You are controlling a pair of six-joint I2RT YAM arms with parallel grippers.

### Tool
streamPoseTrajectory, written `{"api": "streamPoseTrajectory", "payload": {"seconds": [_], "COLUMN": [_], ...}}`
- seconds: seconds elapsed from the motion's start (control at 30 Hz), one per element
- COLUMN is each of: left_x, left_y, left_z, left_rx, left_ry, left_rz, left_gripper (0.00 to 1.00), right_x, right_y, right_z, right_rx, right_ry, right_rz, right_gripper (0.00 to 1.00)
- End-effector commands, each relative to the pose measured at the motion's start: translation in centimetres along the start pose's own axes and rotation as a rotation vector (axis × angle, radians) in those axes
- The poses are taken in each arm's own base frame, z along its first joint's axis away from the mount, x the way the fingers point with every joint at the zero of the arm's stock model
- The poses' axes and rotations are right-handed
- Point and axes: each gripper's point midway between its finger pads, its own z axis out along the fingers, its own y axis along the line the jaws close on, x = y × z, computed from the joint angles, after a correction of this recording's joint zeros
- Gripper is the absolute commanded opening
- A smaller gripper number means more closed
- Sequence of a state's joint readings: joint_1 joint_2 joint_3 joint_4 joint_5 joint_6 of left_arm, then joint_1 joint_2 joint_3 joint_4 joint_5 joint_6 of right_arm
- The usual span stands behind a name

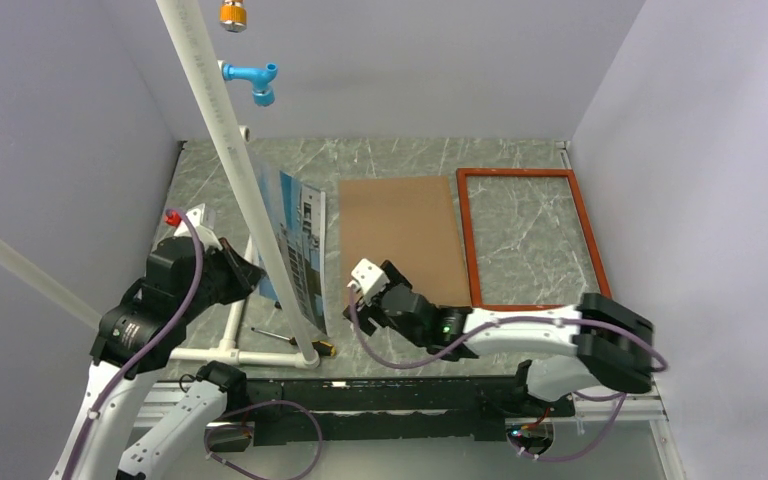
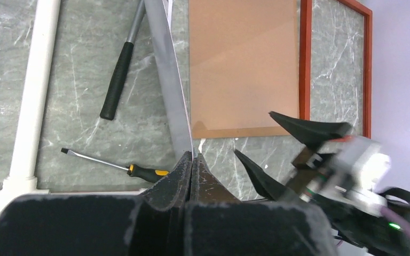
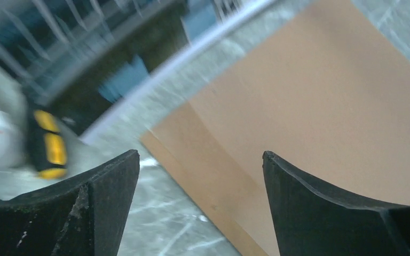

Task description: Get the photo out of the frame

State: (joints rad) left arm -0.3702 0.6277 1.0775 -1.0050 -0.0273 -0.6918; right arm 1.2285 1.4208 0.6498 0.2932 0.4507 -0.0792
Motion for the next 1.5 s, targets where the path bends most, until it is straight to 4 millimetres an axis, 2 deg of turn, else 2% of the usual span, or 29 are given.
{"api": "streamPoseTrajectory", "payload": {"seconds": [0.0,0.07,0.2,0.43,0.53,0.7,0.8,0.93,1.1,1.23,1.3,1.33,1.47], "left_x": [-1.2,-1.5,-2.2,-2.2,-2.0,-2.1,-1.9,-1.9,-2.2,-2.3,-2.3,-2.3,-2.7], "left_y": [-2.1,-2.6,-3.9,-5.5,-6.0,-6.3,-6.3,-6.6,-7.0,-7.4,-7.5,-7.6,-7.7], "left_z": [0.6,0.7,0.5,0.9,1.2,1.2,1.2,1.1,0.8,0.7,0.6,0.5,0.1], "left_rx": [0.076,0.095,0.138,0.193,0.211,0.227,0.223,0.241,0.255,0.277,0.284,0.285,0.304], "left_ry": [-0.017,-0.018,-0.03,0.005,0.029,0.03,0.038,0.038,0.034,0.031,0.036,0.037,0.009], "left_rz": [0.0,-0.013,-0.04,-0.088,-0.101,-0.11,-0.112,-0.12,-0.122,-0.124,-0.122,-0.121,-0.107], "left_gripper": [0.0,0.0,0.0,0.0,0.0,0.0,0.0,0.0,0.0,0.0,0.0,0.0,0.0], "right_x": [-5.6,-6.6,-8.0,-10.4,-11.1,-11.6,-12.3,-13.3,-13.9,-14.6,-14.8,-15.0,-15.5], "right_y": [2.7,3.8,5.9,8.1,7.7,5.2,4.7,5.1,5.7,5.6,5.5,5.4,4.5], "right_z": [-3.4,-4.0,-3.8,-3.3,-2.7,-1.2,-0.9,-0.4,0.3,0.3,0.3,0.2,-0.4], "right_rx": [-0.214,-0.277,-0.339,-0.339,-0.261,-0.023,0.013,0.007,0.008,0.001,0.007,0.01,0.02], "right_ry": [-0.185,-0.221,-0.268,-0.33,-0.337,-0.323,-0.342,-0.364,-0.364,-0.385,-0.383,-0.385,-0.385], "right_rz": [0.226,0.253,0.248,0.225,0.231,0.223,0.175,0.146,0.136,0.155,0.159,0.161,0.18], "right_gripper": [0.88,0.89,0.94,0.95,0.95,0.91,0.83,0.56,0.29,0.15,0.03,0.0,0.0]}}
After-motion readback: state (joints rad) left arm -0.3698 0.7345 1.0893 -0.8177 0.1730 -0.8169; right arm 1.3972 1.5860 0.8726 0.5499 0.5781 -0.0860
